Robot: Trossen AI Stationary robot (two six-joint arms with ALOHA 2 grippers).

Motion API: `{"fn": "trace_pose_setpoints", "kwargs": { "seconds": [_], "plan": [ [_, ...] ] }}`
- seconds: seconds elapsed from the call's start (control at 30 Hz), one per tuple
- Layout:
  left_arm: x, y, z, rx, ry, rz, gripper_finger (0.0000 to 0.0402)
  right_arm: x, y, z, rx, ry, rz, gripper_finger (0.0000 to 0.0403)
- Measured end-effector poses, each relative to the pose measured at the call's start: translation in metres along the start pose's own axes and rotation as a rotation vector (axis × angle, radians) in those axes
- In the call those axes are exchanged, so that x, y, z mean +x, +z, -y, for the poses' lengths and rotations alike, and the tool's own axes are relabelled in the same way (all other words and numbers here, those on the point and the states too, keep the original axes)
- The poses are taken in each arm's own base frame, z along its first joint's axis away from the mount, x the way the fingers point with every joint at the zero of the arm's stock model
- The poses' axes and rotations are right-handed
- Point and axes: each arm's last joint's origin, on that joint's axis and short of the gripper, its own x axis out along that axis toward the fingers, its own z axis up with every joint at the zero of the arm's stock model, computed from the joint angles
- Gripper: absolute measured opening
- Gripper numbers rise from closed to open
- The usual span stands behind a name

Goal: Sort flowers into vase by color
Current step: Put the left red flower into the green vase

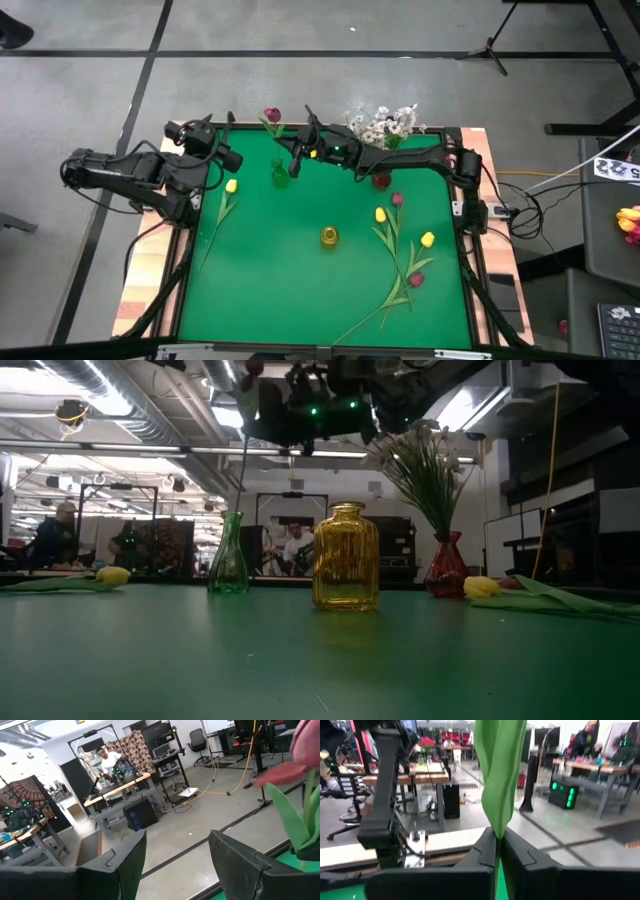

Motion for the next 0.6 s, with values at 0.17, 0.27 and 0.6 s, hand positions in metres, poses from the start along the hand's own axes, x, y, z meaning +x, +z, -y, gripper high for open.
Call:
{"fn": "trace_pose_setpoints", "kwargs": {
  "seconds": [0.17, 0.27, 0.6],
  "plan": [
    [0.000, -0.002, 0.000, 0.007, 0.002, -0.004, 0.0214, 0.006, -0.019, 0.007, 0.069, 0.024, -0.028, 0.0013],
    [0.000, -0.002, 0.000, 0.003, 0.002, -0.003, 0.0214, 0.008, -0.025, 0.009, 0.074, 0.026, -0.038, 0.0013],
    [0.000, -0.002, 0.000, -0.012, 0.002, -0.003, 0.0214, 0.008, -0.028, 0.008, 0.069, 0.033, -0.068, 0.0056]
  ]
}}
